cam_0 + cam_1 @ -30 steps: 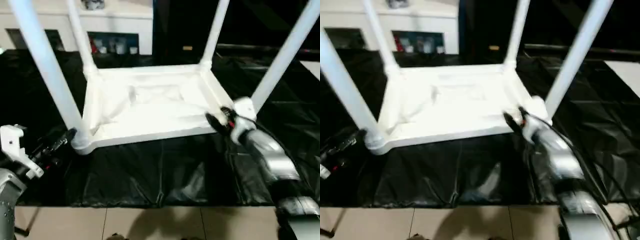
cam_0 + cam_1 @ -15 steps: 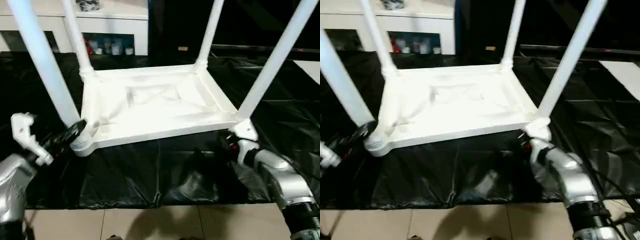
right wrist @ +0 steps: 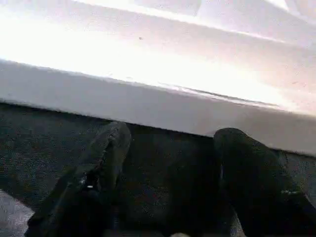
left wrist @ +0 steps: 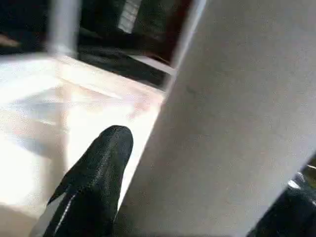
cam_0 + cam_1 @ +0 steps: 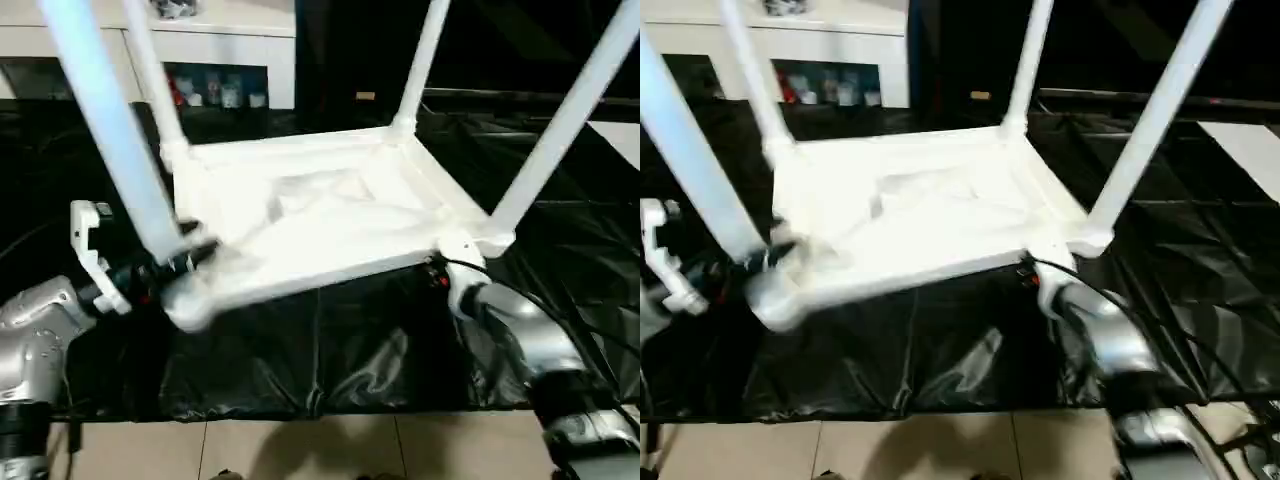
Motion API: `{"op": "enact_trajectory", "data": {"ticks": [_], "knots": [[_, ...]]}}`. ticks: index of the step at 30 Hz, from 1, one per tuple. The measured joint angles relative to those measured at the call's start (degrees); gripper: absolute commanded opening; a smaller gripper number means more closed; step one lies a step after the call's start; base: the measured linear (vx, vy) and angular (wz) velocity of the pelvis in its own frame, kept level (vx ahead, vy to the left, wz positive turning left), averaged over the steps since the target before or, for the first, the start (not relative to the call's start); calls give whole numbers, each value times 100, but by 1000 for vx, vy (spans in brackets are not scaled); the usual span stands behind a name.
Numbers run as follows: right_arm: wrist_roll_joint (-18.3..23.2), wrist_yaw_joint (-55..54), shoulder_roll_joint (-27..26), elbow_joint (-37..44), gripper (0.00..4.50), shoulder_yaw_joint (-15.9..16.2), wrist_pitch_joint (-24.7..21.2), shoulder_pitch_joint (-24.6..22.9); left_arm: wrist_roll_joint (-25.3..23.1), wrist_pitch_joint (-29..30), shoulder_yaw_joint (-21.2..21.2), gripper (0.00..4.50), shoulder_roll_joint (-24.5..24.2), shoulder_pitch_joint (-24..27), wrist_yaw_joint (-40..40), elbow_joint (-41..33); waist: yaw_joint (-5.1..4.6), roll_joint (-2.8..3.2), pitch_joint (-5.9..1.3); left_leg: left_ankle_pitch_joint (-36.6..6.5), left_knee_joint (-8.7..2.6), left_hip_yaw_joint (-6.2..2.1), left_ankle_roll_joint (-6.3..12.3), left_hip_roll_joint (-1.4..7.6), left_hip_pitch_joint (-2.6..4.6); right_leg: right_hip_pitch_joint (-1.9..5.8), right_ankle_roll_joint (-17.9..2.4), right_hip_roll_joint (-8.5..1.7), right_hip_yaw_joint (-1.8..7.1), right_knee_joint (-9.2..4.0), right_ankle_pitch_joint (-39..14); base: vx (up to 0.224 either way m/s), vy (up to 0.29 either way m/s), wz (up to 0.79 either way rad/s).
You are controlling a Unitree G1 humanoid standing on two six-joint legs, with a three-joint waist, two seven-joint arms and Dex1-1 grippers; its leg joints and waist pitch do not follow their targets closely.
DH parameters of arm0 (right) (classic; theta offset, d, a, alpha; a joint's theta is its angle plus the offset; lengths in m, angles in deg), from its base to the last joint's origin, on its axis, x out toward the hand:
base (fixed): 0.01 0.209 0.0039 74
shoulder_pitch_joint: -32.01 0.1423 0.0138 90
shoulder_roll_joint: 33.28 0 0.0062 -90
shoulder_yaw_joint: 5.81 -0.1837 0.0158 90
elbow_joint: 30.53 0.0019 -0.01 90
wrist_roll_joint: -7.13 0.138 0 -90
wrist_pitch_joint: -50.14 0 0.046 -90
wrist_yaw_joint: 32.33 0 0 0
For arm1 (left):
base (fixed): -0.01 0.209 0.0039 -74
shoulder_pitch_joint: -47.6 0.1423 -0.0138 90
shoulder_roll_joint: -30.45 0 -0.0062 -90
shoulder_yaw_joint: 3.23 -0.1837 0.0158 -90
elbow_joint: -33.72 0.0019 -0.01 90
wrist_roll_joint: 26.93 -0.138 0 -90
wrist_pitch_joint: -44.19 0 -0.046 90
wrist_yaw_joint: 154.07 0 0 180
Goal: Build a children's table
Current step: Rotate table base
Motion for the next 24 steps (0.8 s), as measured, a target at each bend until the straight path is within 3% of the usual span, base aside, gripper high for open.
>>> {"op": "enact_trajectory", "data": {"ticks": [7, 14, 24], "knots": [[-164, -65, -383, -776, 313, 58, 327, 456, 579, 865, -232, 330, -9, 25, 84, -675, -90, -8, 6, 2, 3, -4, -3, 1, 11, -5, -11, 10, 0, 22, 7, 0, 0, 0], [-291, 48, -853, -1606, 313, 180, 721, 998, 1021, 1499, -467, 330, 130, 27, -21, -1299, -292, -87, 39, 9, 10, -13, -15, 10, -4, -23, -21, 28, 6, 55, 1, 0, 0, 0], [-338, 665, -1342, -2173, 313, 240, 1284, 1217, 1118, 1710, -622, 330, 347, -181, -166, -1477, -289, -103, 42, 19, 11, -15, -35, 69, -1, -45, -59, 85, 6, 62, -1, 0, 0, 0]]}}
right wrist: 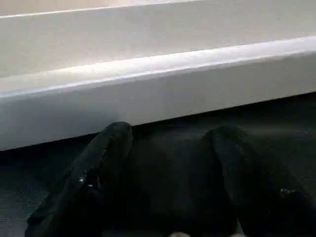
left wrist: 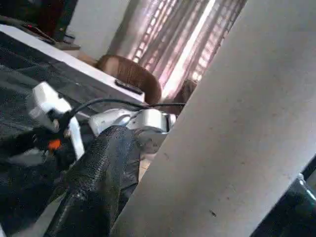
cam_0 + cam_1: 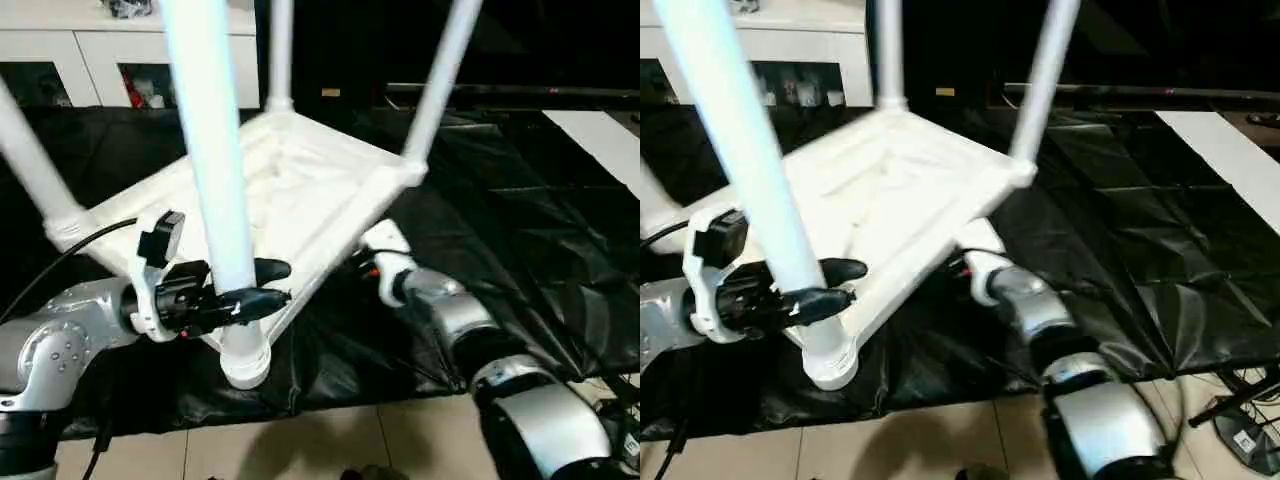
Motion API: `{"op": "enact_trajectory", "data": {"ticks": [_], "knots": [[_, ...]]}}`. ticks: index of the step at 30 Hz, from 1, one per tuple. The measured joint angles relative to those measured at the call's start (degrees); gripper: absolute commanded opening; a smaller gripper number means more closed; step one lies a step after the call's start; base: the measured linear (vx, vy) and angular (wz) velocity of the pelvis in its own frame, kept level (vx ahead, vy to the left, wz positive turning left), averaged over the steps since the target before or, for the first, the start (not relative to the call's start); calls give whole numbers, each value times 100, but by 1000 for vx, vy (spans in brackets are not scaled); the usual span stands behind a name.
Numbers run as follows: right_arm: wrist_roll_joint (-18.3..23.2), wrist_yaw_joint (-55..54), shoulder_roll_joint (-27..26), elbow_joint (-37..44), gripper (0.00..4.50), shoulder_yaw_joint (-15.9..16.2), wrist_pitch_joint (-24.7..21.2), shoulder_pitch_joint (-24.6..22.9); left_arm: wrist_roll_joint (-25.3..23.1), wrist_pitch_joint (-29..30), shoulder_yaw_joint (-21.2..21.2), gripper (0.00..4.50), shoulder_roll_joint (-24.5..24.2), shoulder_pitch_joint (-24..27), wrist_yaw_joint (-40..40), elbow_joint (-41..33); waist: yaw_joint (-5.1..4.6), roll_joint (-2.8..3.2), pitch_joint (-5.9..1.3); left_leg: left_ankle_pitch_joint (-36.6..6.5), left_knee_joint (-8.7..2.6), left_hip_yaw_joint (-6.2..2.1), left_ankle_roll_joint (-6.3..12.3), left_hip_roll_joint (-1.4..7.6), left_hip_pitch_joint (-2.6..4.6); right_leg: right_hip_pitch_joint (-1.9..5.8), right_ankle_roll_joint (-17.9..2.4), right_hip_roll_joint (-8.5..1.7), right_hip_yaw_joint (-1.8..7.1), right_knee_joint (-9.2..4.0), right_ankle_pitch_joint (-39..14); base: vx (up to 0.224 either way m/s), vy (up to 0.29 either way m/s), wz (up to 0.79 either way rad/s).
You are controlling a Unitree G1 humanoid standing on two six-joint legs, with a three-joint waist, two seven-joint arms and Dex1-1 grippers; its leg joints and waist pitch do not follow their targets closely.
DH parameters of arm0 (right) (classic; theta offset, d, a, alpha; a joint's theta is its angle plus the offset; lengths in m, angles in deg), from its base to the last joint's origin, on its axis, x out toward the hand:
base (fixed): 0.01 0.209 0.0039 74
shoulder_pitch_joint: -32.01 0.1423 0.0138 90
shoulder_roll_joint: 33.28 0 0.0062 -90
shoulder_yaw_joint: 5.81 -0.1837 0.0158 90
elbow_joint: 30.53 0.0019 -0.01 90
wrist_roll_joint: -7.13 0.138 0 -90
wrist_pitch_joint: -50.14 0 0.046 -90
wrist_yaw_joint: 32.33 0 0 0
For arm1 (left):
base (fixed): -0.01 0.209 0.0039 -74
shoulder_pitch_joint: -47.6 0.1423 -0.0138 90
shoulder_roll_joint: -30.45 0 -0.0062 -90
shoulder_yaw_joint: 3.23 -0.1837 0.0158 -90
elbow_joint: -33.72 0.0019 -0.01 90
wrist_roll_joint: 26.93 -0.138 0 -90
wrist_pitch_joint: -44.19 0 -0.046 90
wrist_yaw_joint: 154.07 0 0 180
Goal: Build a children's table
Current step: Rotate table base
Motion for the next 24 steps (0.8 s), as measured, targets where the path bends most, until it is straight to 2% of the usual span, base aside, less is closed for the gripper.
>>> {"op": "enact_trajectory", "data": {"ticks": [11, 15, 20, 24], "knots": [[195, 611, -127, -254, 313, -172, 365, -1, 107, 135, -438, 330, 431, -456, 150, 32, -9, 5, 6, 5, 1, 4, -9, 13, 0, -8, -13, 13, -1, 3, 4, 0, 0, 0], [238, 606, -191, -256, 313, -223, 591, 0, 34, 58, -638, 330, 556, -649, 224, 302, 38, 11, 9, 12, 1, 3, -20, 14, 3, -8, -22, 13, -3, 8, 8, 0, 0, 0], [200, -15, -161, -330, 313, -335, 823, 53, -569, -707, -849, 330, 810, -1136, 155, 1047, 144, 24, 15, 13, 11, 2, -21, 13, 11, 0, -40, 11, -2, 8, 22, 0, 0, 0], [198, -175, 217, -331, 313, -545, 928, 53, -988, -1245, -857, 330, 766, -1290, 92, 1546, 196, 50, 27, 13, 13, 1, -21, 10, 33, 29, -12, 7, -4, 7, 7, 0, 0, 0]]}}
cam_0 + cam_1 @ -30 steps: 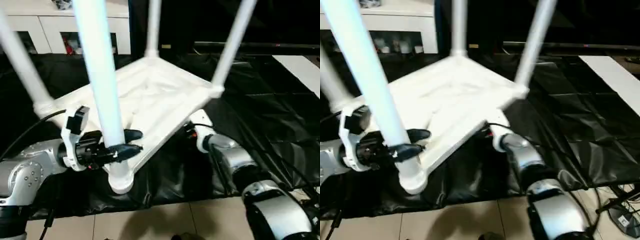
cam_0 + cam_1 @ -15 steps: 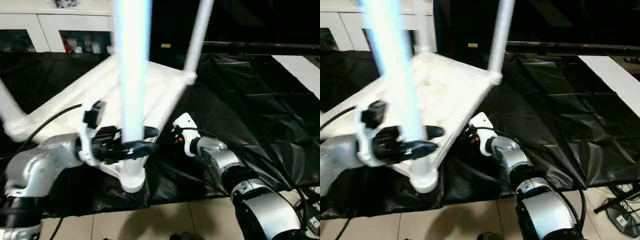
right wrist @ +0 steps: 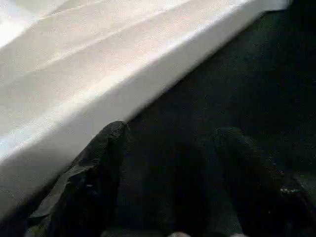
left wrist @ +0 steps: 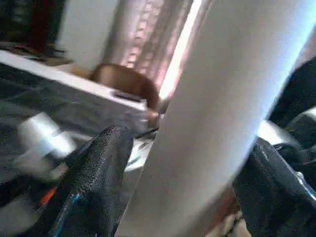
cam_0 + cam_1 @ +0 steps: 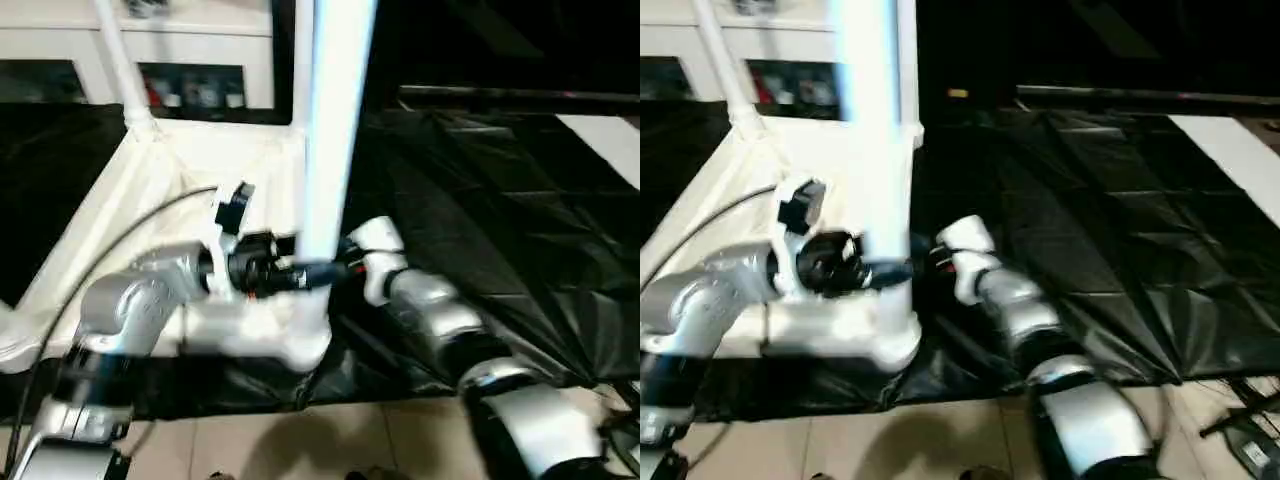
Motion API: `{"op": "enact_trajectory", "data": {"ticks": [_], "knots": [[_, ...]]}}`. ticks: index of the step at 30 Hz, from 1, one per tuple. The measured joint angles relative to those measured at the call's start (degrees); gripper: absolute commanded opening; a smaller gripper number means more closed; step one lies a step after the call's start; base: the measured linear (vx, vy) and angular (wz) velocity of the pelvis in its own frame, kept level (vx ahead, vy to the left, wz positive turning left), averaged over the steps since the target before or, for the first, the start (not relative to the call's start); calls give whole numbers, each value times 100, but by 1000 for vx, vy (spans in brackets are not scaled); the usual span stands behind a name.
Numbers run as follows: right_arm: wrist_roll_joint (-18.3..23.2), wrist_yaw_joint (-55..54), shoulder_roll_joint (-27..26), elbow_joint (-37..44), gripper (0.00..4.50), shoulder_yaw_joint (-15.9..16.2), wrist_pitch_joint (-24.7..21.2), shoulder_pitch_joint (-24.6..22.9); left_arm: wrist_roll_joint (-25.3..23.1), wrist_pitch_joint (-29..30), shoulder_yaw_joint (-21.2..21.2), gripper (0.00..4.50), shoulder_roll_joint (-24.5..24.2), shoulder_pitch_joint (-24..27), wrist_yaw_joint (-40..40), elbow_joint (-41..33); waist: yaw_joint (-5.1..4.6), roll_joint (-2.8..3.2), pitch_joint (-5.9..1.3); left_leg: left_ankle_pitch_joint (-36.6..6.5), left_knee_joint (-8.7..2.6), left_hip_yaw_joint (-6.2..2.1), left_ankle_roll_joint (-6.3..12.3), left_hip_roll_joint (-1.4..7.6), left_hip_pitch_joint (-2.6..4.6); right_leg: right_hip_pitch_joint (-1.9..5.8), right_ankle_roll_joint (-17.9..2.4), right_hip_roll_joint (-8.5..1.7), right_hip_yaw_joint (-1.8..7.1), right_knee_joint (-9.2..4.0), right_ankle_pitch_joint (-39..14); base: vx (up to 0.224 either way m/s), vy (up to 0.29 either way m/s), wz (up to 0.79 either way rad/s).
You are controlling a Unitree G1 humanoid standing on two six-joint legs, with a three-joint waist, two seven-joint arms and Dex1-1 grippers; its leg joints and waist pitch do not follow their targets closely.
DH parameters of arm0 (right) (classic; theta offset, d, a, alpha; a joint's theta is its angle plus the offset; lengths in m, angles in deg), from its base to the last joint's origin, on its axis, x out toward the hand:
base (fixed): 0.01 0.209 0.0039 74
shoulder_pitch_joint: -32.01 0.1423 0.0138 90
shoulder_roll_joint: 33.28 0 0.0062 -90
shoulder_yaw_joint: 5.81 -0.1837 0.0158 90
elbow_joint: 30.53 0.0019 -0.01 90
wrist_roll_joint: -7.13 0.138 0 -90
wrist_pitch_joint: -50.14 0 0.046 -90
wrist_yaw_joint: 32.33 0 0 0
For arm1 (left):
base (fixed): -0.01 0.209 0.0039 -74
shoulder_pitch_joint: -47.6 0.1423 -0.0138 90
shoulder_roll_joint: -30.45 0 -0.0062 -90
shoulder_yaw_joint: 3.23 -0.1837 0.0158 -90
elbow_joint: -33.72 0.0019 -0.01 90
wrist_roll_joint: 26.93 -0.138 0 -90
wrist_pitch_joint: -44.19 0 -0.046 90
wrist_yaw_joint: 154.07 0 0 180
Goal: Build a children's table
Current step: Rotate table base
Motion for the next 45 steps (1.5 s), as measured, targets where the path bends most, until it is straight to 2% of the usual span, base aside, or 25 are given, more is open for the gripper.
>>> {"op": "enact_trajectory", "data": {"ticks": [3, 6, 12, 17, 20, 21, 25, 26, 27, 28, 31, 33, 36, 38, 41, 45], "knots": [[28, 25, 226, 28, 313, -94, 64, -39, -269, -488, -43, 330, 23, -128, -88, 288, 3, 19, 3, 0, 0, -1, 0, 0, 21, 19, 1, 0, -1, 0, -1, 0, 0, 0], [106, 71, 529, 211, 313, -231, 160, -171, -798, -1194, -67, 330, 27, -443, -554, 821, -3, 55, 4, 0, 1, -2, 0, -2, 27, 24, 1, 0, -3, 0, 3, 0, 0, 0], [234, 447, 994, 663, 313, -358, 180, -574, -1528, -1962, -164, 330, 74, -473, -1076, 1435, -54, 67, 4, 0, -1, -11, 1, 3, 17, 12, 3, 5, -15, 2, 3, 0, 0, 0], [318, 1145, 1221, 1346, 313, -328, 94, -940, -2121, -2369, -701, 330, -247, -386, -796, 1587, -46, 83, 13, 0, -4, -9, 1, 2, 8, 11, -6, 2, -13, -11, 5, 0, 0, 0], [348, 1389, 1314, 1684, 313, -258, -12, -1052, -2450, -2578, -947, 330, -369, -375, -718, 1950, -34, 96, 21, -1, -4, -7, 1, 0, -1, 9, -10, -1, -13, -17, 4, 0, 0, 0], [375, 1491, 1374, 1904, 313, -215, -60, -1159, -2543, -2647, -1027, 304, -391, -383, -661, 2075, -19, 98, 22, -2, -4, -7, 2, 0, 0, 11, -7, -1, -13, -18, 1, 0, 0, 0], [501, 1828, 1511, 2416, 313, -182, -335, -1419, -2721, -2782, -1108, 296, -543, -348, -360, 2372, 74, 108, 28, -2, -4, -7, 3, 1, 3, 11, -7, -1, -13, -18, 1, 0, 0, 0], [535, 1913, 1545, 2511, 330, -160, -429, -1455, -2749, -2828, -1109, 275, -548, -354, -313, 2403, 95, 109, 29, -2, -4, -7, 2, 1, 4, 11, -8, -2, -13, -17, 2, 0, 0, 0], [565, 2046, 1572, 2659, 330, -135, -531, -1494, -2800, -2914, -1122, 275, -551, -357, -284, 2471, 108, 112, 30, -2, -4, -6, 2, 1, 10, 16, -5, -2, -13, -17, 0, 0, 0, 0], [614, 2139, 1582, 2750, 346, -120, -598, -1517, -2860, -2981, -1152, 256, -555, -375, -280, 2546, 115, 113, 30, -2, -4, -6, 2, 1, 13, 18, 9, -2, -13, -16, -8, 0, 0, 0], [717, 2396, 1640, 2997, 357, -57, -809, -1608, -3045, -3171, -1258, 249, -564, -458, -343, 2820, 134, 113, 30, -1, -4, -6, 2, 0, 13, 19, 16, -3, -13, -15, -13, 0, 0, 0], [723, 2495, 1689, 3133, 386, -15, -911, -1666, -3080, -3239, -1260, 214, -559, -489, -378, 2962, 144, 113, 30, -1, -4, -7, 2, 0, 13, 19, 16, -3, -13, -15, -12, 0, 0, 0], [735, 2557, 1773, 3272, 400, 18, -1055, -1687, -3148, -3301, -1260, 201, -547, -608, -393, 3179, 152, 112, 30, -1, -4, -7, 2, 0, 12, 18, 17, -4, -13, -15, -12, 0, 0, 0], [745, 2566, 1803, 3387, 431, 18, -1133, -1695, -3207, -3312, -1258, 166, -547, -679, -395, 3275, 156, 112, 30, -1, -4, -7, 2, 0, 12, 18, 17, -4, -13, -15, -13, 0, 0, 0], [762, 2602, 1826, 3487, 443, 20, -1267, -1745, -3292, -3333, -1259, 153, -519, -769, -380, 3428, 161, 112, 30, -1, -4, -6, 2, 0, 11, 17, 16, -4, -13, -16, -12, 0, 0, 0], [787, 2697, 1831, 3604, 450, 28, -1384, -1819, -3310, -3387, -1274, 115, -513, -845, -283, 3573, 169, 112, 30, -1, -4, -6, 2, 0, 11, 17, 16, -4, -13, -16, -13, 0, 0, 0]]}}
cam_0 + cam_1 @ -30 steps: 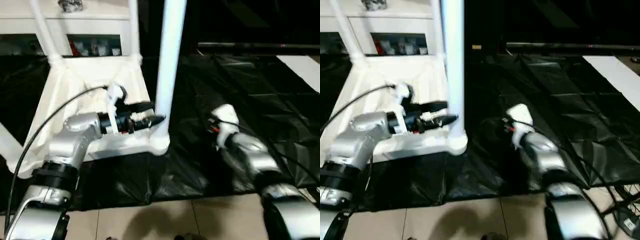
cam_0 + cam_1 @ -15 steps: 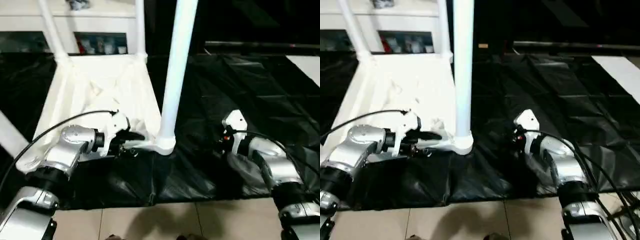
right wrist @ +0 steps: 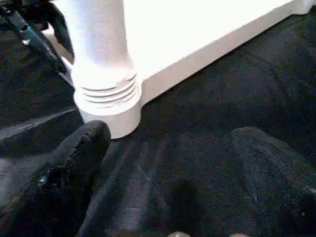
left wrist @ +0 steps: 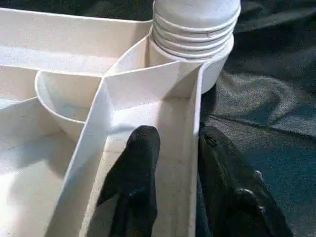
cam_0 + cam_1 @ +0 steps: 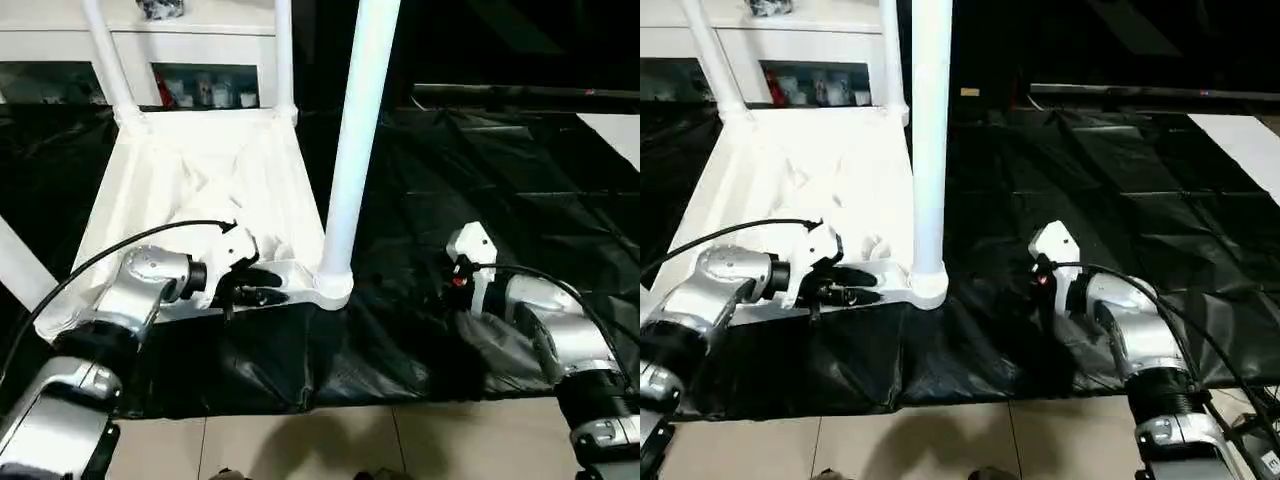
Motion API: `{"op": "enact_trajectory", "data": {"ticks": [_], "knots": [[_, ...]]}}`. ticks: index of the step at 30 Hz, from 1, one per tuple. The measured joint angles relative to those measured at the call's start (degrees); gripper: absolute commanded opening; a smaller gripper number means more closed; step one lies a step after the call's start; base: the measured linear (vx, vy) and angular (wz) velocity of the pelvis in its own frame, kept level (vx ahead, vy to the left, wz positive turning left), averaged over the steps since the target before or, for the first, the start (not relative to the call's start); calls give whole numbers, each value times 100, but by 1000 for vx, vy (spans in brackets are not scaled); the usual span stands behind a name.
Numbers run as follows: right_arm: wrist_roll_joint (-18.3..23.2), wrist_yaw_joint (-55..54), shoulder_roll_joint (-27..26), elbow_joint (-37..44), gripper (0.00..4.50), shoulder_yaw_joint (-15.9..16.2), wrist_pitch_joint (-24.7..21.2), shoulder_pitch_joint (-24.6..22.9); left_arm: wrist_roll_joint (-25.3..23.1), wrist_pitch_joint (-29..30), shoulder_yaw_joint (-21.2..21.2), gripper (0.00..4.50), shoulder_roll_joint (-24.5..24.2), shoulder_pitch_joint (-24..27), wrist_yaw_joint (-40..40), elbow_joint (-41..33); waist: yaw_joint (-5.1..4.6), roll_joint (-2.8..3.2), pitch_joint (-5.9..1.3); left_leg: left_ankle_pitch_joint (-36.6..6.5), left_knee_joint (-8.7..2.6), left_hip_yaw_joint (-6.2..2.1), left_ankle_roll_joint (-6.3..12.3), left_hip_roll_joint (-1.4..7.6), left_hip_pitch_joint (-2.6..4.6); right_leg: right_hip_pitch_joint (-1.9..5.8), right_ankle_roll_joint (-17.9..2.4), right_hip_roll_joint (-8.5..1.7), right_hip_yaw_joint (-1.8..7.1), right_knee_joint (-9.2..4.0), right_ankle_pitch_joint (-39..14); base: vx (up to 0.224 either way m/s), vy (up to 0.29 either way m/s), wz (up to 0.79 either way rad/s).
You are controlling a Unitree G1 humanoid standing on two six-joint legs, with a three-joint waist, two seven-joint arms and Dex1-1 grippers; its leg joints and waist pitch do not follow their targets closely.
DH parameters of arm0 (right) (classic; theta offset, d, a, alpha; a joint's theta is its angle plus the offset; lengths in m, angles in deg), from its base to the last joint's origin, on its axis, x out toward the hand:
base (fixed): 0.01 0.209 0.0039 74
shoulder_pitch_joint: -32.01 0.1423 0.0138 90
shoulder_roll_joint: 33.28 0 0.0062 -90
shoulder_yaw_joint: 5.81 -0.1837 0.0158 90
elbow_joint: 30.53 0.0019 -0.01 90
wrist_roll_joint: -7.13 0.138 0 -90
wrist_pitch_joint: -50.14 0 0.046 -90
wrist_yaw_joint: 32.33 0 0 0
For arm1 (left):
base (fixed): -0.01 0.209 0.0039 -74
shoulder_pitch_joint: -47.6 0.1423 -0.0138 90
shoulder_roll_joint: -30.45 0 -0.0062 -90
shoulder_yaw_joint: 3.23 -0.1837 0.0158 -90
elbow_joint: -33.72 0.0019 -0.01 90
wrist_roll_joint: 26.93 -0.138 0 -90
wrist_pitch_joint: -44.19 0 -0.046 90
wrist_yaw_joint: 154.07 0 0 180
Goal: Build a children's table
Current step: Rotate table base
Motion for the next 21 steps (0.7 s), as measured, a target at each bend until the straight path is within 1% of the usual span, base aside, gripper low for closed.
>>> {"op": "enact_trajectory", "data": {"ticks": [2, 6, 7, 10, 11, 12, 13, 17, 21], "knots": [[6, 22, 9, 30, 450, 6, -32, -2, -2, 12, 0, 91, -1, -27, 67, 59, -1, 0, 0, 0, 0, 0, 0, 0, 2, 1, 2, 0, 0, 1, -1, 0, 0, 0], [47, 83, 40, 199, 450, 14, -143, -23, -47, 55, 0, 80, -11, -59, 181, 115, 1, 0, 0, 0, 0, -1, 0, 0, 5, 2, 3, 0, -1, 1, -2, 0, 0, 0], [73, 93, 46, 224, 450, 23, -146, -23, -68, 78, 0, 56, -14, -74, 205, 126, 3, 0, 0, 0, 0, -1, 0, 0, 6, 3, 3, 0, 0, 1, -2, 0, 0, 0], [85, 114, 48, 229, 450, 30, -162, -23, -108, 81, -5, 41, -24, -90, 263, 135, 4, -1, 0, 0, 0, -1, 0, 0, 5, 3, 4, -1, 0, 1, -2, 0, 0, 0], [85, 120, 49, 231, 450, 34, -199, -23, -118, 77, -22, 28, -26, -107, 312, 149, 5, -1, 0, 0, 0, -1, 0, -1, 5, 3, 4, -1, 0, 1, -2, 0, 0, 0], [85, 122, 49, 231, 450, 35, -219, -23, -125, 73, -22, 28, -26, -112, 323, 157, 4, -1, 0, 0, 0, 0, 0, 0, 5, 3, 4, -1, 0, 1, -2, 0, 0, 0], [85, 124, 49, 232, 450, 36, -232, -23, -142, 61, -23, 4, -30, -115, 334, 173, 2, -1, 0, 0, 0, 0, 0, 0, 5, 3, 4, -1, 0, 1, -2, 0, 0, 0], [86, 178, 50, 234, 450, 75, -264, -22, -173, -55, -31, 0, -41, -116, 397, 176, -11, -1, 0, 0, 0, 1, 0, 0, 3, 2, 6, -1, 1, -1, -4, 0, 0, 0], [76, 358, -49, 239, 450, 341, -270, -3, -170, -66, -5, 0, 47, -58, 547, 27, -14, 0, 0, -1, -9, 3, 0, 0, -2, -4, 5, -4, 1, -4, -4, 0, 0, 0]]}}
